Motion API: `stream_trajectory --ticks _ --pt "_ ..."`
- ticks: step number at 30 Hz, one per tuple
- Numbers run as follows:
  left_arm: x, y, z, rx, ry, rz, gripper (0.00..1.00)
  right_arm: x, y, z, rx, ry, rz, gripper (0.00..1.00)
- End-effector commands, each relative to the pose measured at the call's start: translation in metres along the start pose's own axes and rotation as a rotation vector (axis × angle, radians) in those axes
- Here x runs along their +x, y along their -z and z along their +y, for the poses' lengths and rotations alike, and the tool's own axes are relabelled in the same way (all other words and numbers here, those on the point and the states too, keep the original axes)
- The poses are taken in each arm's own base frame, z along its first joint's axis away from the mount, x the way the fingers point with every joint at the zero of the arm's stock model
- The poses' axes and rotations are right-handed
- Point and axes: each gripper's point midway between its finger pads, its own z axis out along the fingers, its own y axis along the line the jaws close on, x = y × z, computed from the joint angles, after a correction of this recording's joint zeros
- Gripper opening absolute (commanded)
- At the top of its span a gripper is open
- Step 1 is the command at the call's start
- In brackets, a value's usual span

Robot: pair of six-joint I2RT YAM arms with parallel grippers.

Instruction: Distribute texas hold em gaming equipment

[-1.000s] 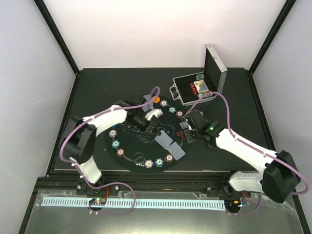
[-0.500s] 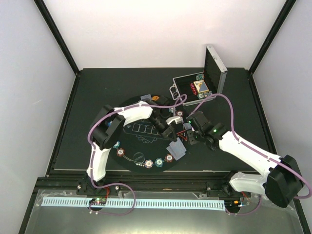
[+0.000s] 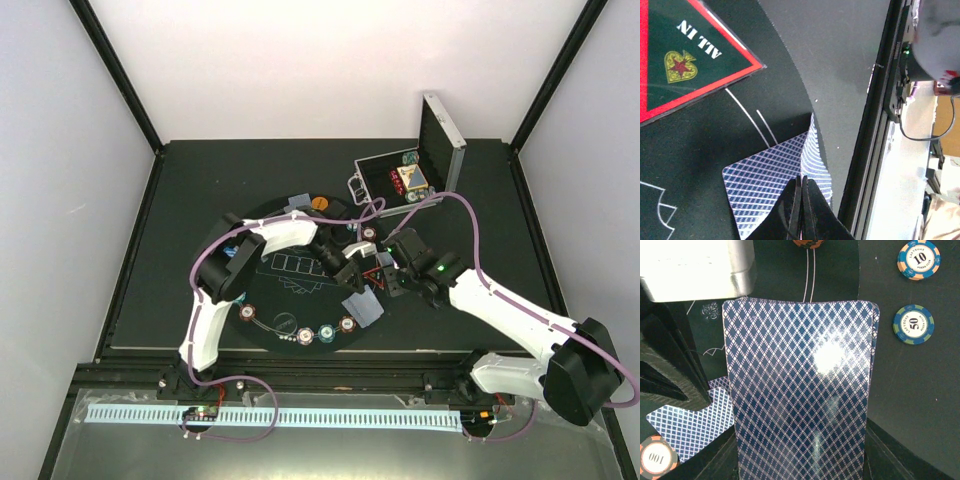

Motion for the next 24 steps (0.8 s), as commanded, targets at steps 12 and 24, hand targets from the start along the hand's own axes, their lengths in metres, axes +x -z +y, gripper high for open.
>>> stream_trajectory --ticks 12,24 --pt "-0.005 -0.008 0.019 -0.07 -0.022 0.012 0.22 -0.004 0.004 -0.002 -0.004 -0.015 -0.034 0.54" --pt "-0.022 0.094 0.049 -0.506 0.064 -0.287 0.54 -0.005 0.006 0.002 -0.03 0.002 -0.04 0.55"
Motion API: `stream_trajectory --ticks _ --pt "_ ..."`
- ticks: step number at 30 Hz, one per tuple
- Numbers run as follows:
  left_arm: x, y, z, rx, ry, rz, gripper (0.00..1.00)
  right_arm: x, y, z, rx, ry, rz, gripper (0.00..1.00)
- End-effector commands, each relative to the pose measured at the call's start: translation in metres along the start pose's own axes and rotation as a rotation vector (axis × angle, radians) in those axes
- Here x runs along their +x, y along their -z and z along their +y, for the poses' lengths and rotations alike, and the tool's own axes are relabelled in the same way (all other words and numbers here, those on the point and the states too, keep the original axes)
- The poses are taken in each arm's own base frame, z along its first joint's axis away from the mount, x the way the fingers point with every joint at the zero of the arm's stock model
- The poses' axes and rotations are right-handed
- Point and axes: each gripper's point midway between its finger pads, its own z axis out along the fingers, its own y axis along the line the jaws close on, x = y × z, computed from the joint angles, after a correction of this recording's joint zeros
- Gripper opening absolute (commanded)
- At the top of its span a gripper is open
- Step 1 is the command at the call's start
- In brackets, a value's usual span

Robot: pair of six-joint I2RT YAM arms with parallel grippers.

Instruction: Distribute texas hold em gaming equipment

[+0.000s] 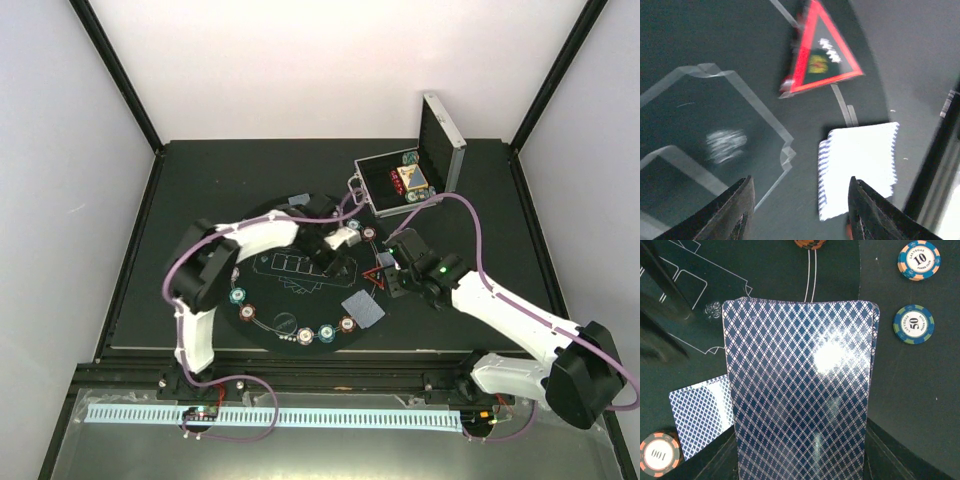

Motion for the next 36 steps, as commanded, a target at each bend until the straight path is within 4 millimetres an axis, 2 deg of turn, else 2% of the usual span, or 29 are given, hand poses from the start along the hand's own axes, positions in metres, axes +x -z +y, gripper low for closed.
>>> stream_trajectory --ticks 1,3,6,8,11,13,15,18,19,20,23,26,28,32,36 --pt "-0.022 0.071 0.039 -0.287 0.089 -0.246 0.54 -0.006 0.003 0.005 -0.034 0.006 -0.03 0.55" --pt "-0.017 0.097 0.043 -0.352 0.132 -0.34 0.55 -0.006 0.003 0.011 -0.066 0.021 -0.029 0.55" --pt "-0.004 0.131 0.029 -0.367 0.16 -0.49 0.57 -0.006 0.004 0.029 -0.149 0.058 -0.029 0.55" --pt "-0.002 0.151 0.011 -0.342 0.148 -0.584 0.58 -0.004 0.006 0.044 -0.207 0.095 -0.03 0.55" --pt "0.005 0.174 -0.02 -0.272 0.132 -0.699 0.69 0.003 0.009 0.07 -0.269 0.169 -0.022 0.55" --pt "0.01 0.183 -0.038 -0.198 0.121 -0.752 0.75 0.009 0.012 0.087 -0.295 0.231 -0.02 0.55" --pt "0.016 0.185 -0.053 -0.124 0.11 -0.773 0.81 0.014 0.016 0.104 -0.323 0.291 -0.026 0.55" --pt "0.025 0.185 -0.067 -0.027 0.116 -0.776 0.88 0.013 0.02 0.119 -0.346 0.348 -0.038 0.55" --pt "0.028 0.186 -0.067 -0.011 0.133 -0.783 0.96 0.013 0.021 0.122 -0.349 0.362 -0.036 0.55" --pt "0.031 0.189 -0.067 0.0 0.144 -0.798 0.99 0.012 0.022 0.125 -0.35 0.373 -0.038 0.55" --pt "0.039 0.197 -0.06 0.028 0.188 -0.839 0.99 0.008 0.025 0.135 -0.359 0.405 -0.049 0.55" --pt "0.047 0.201 -0.044 0.027 0.24 -0.873 0.99 0.004 0.026 0.143 -0.369 0.423 -0.053 0.55" --pt "0.051 0.195 -0.034 0.0 0.245 -0.856 0.99 0.0 0.027 0.147 -0.368 0.433 -0.056 0.55" --pt "0.057 0.172 -0.049 0.104 0.158 -0.666 0.99 -0.003 0.027 0.156 -0.371 0.452 -0.056 0.55" --pt "0.064 0.148 -0.042 0.131 0.166 -0.519 0.97 -0.004 0.026 0.162 -0.38 0.464 -0.055 0.55"
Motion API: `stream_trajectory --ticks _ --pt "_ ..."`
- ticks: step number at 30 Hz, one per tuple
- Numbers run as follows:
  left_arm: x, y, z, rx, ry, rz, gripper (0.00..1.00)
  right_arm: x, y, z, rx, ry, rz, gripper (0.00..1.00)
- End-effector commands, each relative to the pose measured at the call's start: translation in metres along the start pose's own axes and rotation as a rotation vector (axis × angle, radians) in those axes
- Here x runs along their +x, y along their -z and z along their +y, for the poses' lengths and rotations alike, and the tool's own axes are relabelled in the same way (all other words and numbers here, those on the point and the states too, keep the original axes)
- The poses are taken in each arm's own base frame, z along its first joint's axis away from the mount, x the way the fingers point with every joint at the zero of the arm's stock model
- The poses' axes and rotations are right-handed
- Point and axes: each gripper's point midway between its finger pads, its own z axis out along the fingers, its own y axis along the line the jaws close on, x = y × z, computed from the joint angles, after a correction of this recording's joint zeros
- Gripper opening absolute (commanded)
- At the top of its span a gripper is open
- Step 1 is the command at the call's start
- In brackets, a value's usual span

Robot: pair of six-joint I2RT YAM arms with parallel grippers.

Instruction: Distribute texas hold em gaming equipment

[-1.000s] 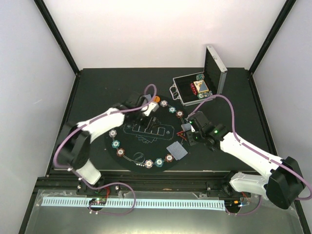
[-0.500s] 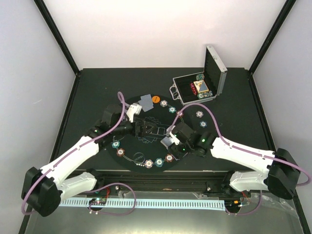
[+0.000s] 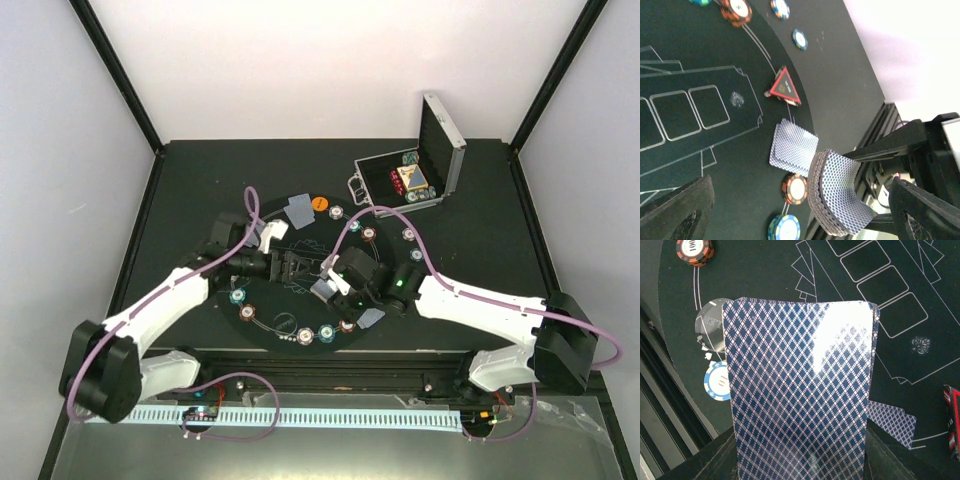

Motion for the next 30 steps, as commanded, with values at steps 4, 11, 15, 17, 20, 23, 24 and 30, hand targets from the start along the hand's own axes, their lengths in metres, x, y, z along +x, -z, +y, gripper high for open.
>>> stream_trajectory --ticks 4,11,15,17,20,23,24,30 --pt "0.027 -0.019 -0.008 0.104 -0.037 0.247 0.92 -0.019 0.0 0.008 -0.005 0.041 -0.041 0.55" --pt "0.042 -0.036 -0.01 0.142 -0.029 0.355 0.84 -0.019 -0.001 0.009 -0.009 0.052 -0.038 0.55" --pt "0.046 -0.043 -0.008 0.14 -0.02 0.385 0.77 -0.019 -0.001 0.011 -0.019 0.055 -0.038 0.55" --pt "0.045 -0.046 -0.006 0.136 -0.01 0.384 0.74 -0.018 -0.002 0.012 -0.023 0.059 -0.037 0.55" --pt "0.043 -0.048 -0.005 0.132 -0.003 0.381 0.69 -0.018 -0.002 0.012 -0.027 0.061 -0.037 0.55" --pt "0.043 -0.052 -0.002 0.131 0.018 0.382 0.67 -0.016 -0.004 0.013 -0.029 0.063 -0.032 0.55" --pt "0.043 -0.052 -0.002 0.131 0.026 0.383 0.67 -0.016 -0.004 0.013 -0.03 0.064 -0.029 0.55" --pt "0.041 -0.056 -0.005 0.163 0.047 0.391 0.67 -0.014 -0.004 0.011 -0.021 0.069 -0.023 0.55"
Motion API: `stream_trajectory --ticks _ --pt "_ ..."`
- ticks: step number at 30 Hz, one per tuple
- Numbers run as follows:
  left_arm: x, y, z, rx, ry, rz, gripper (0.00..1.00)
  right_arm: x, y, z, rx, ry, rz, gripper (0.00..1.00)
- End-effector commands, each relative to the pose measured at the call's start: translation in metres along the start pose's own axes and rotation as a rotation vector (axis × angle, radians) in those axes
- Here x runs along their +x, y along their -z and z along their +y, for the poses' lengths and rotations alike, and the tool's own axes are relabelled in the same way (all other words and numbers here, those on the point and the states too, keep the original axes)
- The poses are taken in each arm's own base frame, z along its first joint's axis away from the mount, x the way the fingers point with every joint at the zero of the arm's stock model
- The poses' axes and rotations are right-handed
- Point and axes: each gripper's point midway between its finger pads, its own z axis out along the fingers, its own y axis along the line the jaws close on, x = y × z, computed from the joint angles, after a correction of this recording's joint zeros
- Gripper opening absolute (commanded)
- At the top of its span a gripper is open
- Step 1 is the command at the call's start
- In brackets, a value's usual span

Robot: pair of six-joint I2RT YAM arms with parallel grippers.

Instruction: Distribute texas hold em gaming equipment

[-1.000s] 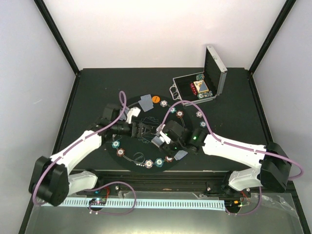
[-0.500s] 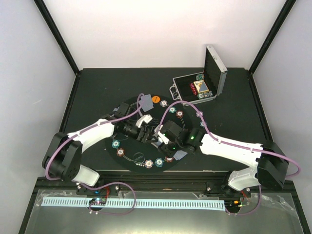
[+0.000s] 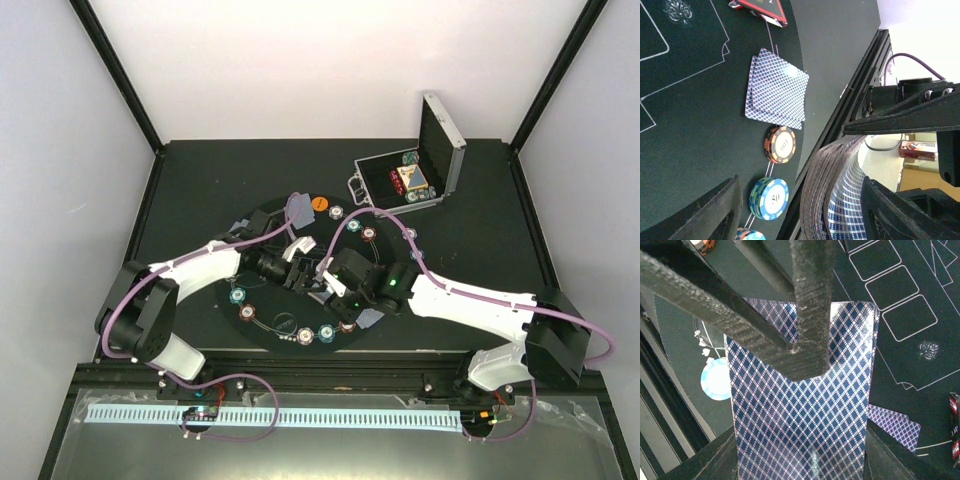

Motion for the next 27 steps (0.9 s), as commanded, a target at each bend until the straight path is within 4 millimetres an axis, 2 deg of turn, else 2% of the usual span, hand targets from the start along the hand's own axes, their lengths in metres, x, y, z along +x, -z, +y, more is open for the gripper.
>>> stream_trajectory --ticks 1,9,27 --pt "-0.014 0.0 -0.011 0.035 -0.033 -0.013 0.66 -0.013 0.006 0.005 -0.011 0.02 -0.048 0.55" --pt "-0.009 -0.005 -0.001 0.027 -0.003 0.029 0.47 -0.013 0.005 0.004 -0.008 0.022 -0.048 0.55" --pt "-0.01 0.008 0.004 0.001 0.009 0.009 0.31 -0.006 0.006 0.002 0.001 0.014 -0.045 0.55"
